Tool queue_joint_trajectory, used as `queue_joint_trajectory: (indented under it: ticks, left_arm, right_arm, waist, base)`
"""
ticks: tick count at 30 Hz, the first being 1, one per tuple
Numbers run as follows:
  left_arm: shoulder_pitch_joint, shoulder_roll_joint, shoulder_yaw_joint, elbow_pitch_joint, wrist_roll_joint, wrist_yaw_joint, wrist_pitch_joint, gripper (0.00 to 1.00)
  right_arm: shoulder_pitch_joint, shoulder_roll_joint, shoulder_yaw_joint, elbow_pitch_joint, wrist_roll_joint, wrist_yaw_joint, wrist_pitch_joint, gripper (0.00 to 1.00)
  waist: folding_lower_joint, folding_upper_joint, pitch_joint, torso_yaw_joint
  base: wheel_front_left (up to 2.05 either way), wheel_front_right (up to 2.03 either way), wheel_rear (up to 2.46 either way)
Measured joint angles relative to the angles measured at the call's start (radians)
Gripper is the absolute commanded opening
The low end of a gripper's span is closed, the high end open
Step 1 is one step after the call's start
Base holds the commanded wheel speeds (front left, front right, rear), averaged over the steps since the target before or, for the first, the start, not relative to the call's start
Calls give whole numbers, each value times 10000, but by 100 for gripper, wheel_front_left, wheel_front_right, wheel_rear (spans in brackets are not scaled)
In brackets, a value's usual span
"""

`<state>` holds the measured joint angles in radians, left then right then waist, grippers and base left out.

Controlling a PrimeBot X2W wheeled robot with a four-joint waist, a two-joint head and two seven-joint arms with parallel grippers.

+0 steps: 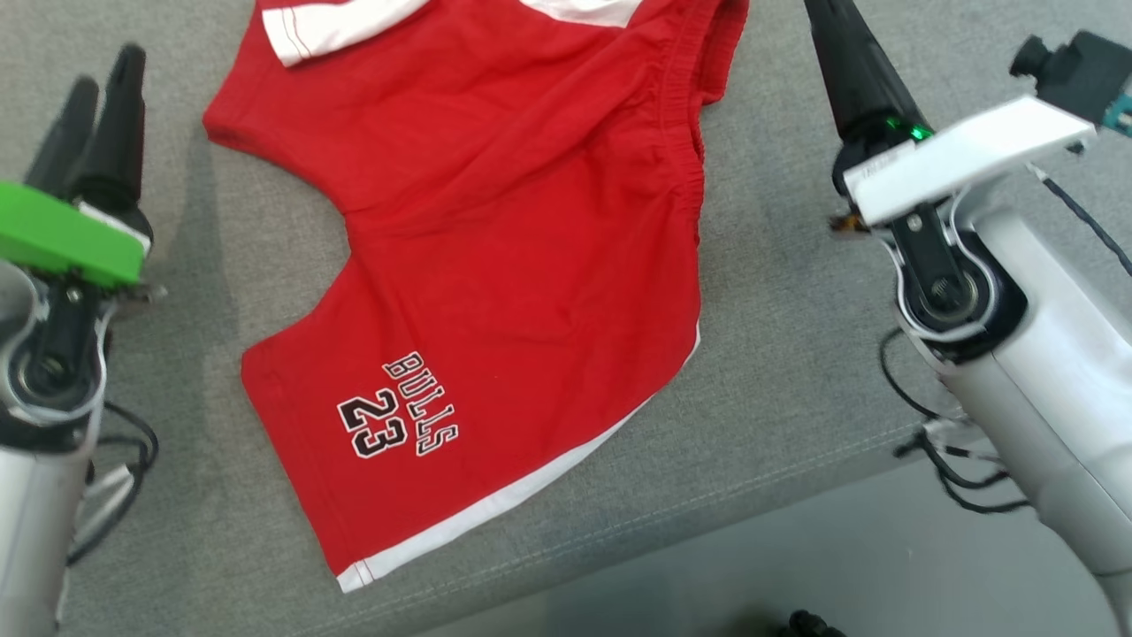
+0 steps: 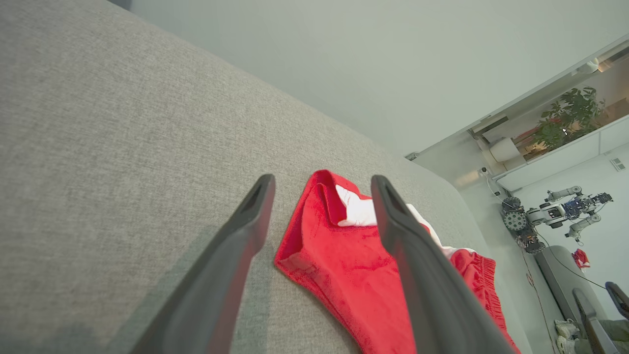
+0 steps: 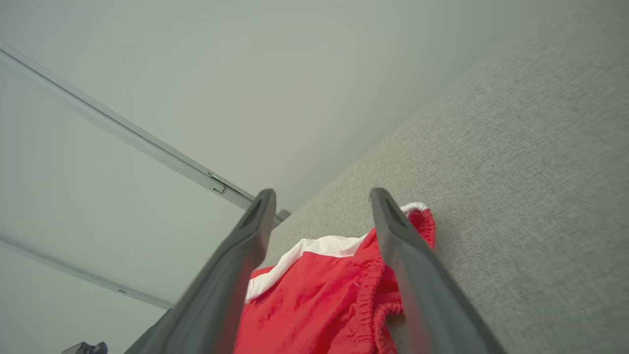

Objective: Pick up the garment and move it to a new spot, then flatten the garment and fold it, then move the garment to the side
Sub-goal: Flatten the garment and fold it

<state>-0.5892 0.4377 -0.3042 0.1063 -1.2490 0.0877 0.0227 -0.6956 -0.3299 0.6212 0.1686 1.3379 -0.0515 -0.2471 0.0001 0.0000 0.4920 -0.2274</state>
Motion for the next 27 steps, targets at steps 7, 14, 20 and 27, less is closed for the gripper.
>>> queue_joint_trajectory:
  ticks: [7,14,20,27]
  left_arm:
    - [1723,-732,146,-84,-614,-173,-731,100]
    - [3087,-1613,-236,-508,-1179,-173,-988,100]
    - [3392,-1785,-431,-596,-1183,-190,-1152,100]
    - [3430,-2117,-1039,-838,-1183,-399,-995,100]
  right_arm:
    - [811,-2280,1674,422,-2677,-134,211,100]
    - [1479,-3085,2270,639,-3662,-305,276,100]
    - [1504,-2895,2947,428,-4220,-290,345,100]
    - [1175,-2951,3565,431,-4974,-194,882,100]
  waist:
    - [0,0,-889,115]
    - [0,0,-1407,628]
    - [0,0,-1417,1117]
    - [0,0,-1199,1530]
  base:
    - [0,0,0]
    - [0,0,0]
    - [0,0,0]
    - [0,0,0]
